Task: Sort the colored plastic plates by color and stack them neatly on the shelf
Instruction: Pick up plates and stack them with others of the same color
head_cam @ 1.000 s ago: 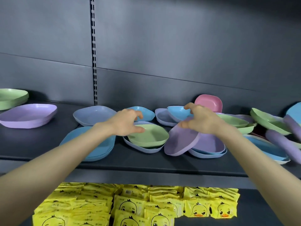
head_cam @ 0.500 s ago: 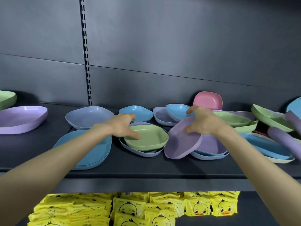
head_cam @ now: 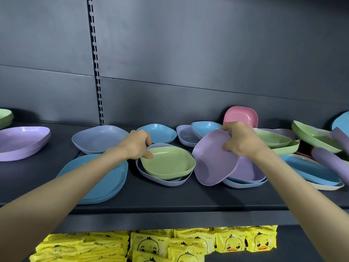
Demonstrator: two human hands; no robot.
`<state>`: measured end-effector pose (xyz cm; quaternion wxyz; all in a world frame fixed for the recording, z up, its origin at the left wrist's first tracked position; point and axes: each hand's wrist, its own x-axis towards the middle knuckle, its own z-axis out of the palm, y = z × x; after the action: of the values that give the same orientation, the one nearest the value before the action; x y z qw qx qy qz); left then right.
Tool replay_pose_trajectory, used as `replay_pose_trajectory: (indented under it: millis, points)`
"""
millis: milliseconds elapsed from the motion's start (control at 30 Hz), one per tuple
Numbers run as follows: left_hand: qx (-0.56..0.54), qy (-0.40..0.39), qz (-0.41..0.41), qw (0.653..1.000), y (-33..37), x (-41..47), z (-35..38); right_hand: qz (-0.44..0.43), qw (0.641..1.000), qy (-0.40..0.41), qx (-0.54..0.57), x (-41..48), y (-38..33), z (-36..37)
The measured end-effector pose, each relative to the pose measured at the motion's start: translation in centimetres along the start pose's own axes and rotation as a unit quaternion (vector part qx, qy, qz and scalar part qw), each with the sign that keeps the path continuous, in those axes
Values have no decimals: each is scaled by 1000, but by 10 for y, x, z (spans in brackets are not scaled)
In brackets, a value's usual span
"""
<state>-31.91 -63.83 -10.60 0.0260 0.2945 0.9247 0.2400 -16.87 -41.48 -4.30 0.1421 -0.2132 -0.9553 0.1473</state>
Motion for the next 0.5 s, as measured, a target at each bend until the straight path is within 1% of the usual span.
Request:
replay_pose_trajectory:
  millis: [367,500]
  points:
    - [30,89,-13,995,1,-1,-5,-10,997,64,42,-4,-2,-5]
    - [9,132,-8,991,5,-5,-10,-11,994,97,53,-7,-2,-9]
